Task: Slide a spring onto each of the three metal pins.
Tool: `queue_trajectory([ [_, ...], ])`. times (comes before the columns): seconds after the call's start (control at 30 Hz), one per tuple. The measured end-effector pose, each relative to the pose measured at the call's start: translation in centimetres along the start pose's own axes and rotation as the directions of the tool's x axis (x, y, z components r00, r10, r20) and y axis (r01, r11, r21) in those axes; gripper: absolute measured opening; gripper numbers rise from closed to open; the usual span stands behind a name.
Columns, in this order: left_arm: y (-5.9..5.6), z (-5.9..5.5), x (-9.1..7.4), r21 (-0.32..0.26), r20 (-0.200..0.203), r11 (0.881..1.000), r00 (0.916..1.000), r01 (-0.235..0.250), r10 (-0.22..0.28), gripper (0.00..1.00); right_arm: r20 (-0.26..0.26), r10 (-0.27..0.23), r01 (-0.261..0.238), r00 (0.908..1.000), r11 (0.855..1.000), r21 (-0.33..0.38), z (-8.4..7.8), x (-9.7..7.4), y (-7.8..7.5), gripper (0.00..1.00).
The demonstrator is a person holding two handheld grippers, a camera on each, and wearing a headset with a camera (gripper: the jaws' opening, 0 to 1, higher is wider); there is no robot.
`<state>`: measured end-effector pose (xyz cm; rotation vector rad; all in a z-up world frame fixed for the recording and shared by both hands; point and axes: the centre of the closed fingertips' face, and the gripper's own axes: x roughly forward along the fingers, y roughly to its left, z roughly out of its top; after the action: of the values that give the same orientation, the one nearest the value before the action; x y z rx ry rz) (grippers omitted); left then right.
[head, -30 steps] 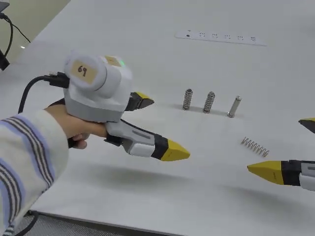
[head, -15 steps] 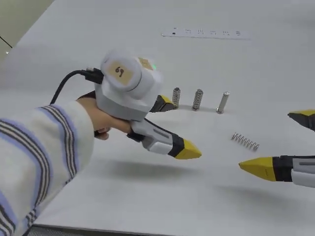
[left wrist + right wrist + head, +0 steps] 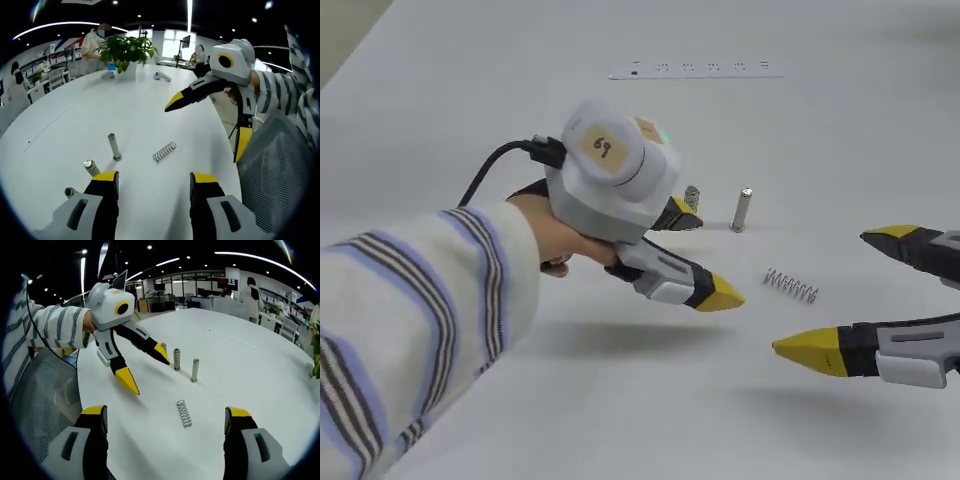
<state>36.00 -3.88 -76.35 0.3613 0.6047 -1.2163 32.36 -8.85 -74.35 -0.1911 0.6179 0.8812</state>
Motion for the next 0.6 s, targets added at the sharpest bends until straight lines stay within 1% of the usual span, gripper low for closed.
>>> queue_trajectory([
  [0.03,0.1,0.1,0.4,0.022,-0.011,1.0,0.9999,-0.008,0.009,0.49,0.003,-0.002,0.002,1.0,1.0,0.006,0.0,-0.1,0.0,0.96],
  [0.07,0.0,0.1,0.7,0.029,-0.015,1.0,0.9999,-0.006,0.007,0.48,0.005,-0.003,0.003,1.0,1.0,0.01,0.0,-0.1,0.0,0.96],
  [0.1,-0.4,0.3,1.1,0.032,-0.021,0.999,0.9997,0.014,-0.013,0.47,0.007,-0.004,0.004,1.0,1.0,0.012,-0.1,-0.1,0.0,0.96],
  [0.17,-0.9,0.6,1.8,0.048,-0.027,0.998,0.9991,0.033,-0.032,0.47,0.006,-0.004,0.004,1.0,1.0,0.012,-0.2,-0.2,0.0,0.95],
  [0.27,-1.4,0.6,2.6,0.093,-0.061,0.994,0.9964,0.064,-0.058,0.47,0.004,-0.007,0.007,1.0,1.0,0.017,-0.3,-0.4,-0.1,0.95],
  [0.33,-1.2,0.5,3.1,0.105,-0.071,0.992,0.9959,0.064,-0.057,0.46,0.006,-0.011,0.011,0.9999,1.0,0.02,-0.3,-0.5,-0.2,0.95],
  [0.4,-0.9,0.2,3.5,0.102,-0.087,0.993,0.9947,0.065,-0.056,0.44,0.004,-0.006,0.006,1.0,1.0,0.019,-0.4,-0.5,-0.1,0.94],
  [0.47,-0.9,0.2,3.8,0.102,-0.089,0.992,0.994,0.072,-0.063,0.42,-0.008,-0.004,0.004,1.0,1.0,0.012,-0.7,-0.5,-0.1,0.94],
  [0.57,-1.0,0.3,4.1,0.108,-0.089,0.991,0.9938,0.077,-0.068,0.4,-0.01,-0.001,0.002,1.0,1.0,0.013,-0.8,-0.5,-0.1,0.94],
  [0.6,-1.0,0.4,4.4,0.119,-0.093,0.99,0.9932,0.08,-0.069,0.39,-0.007,-0.001,0.001,1.0,1.0,0.016,-0.8,-0.5,-0.1,0.94],
])
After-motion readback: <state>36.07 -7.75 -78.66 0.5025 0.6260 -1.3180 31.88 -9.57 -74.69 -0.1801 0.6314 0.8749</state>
